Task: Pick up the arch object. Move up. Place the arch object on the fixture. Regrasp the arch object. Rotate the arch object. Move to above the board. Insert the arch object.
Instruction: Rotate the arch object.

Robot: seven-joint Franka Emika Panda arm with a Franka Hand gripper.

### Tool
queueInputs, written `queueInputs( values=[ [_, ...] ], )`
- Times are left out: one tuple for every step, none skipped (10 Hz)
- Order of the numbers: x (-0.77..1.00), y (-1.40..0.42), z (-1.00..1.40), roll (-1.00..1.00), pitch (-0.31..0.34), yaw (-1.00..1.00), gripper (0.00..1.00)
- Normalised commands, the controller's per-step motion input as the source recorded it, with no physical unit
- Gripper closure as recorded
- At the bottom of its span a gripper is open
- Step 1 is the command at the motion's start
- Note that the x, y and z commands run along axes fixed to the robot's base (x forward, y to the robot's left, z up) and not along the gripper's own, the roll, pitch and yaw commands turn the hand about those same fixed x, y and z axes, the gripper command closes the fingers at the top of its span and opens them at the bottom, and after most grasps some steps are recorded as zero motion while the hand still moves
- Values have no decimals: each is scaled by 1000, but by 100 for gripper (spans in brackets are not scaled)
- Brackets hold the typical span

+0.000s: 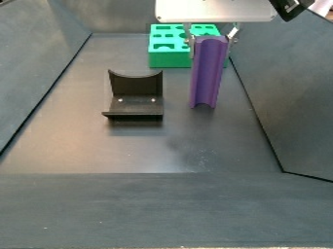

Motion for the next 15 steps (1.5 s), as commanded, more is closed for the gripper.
queueInputs(
  values=[
    [-12,16,-228,-178,-42,-52,100],
    [-12,16,-228,-178,-42,-50,100],
    [-12,15,-228,-178,-42,-48,100],
    [-12,15,-228,-178,-42,-46,100],
    [-12,15,-228,-178,-41,-45,100],
    [0,0,0,22,-41,-45,0],
    [0,0,1000,15,-35,-31,0],
    [-21,-1,1000,12,-13,-29,0],
    [-35,0,950,7,23,-28,0],
    [-26,1,793,4,43,-27,0],
    [-11,3,554,0,58,-26,0],
    [3,4,307,-4,82,-25,0],
    [10,5,185,-6,91,-25,0],
    [0,83,0,-1,8,1000,0],
    [3,80,8,-1,7,1000,0]
  ],
)
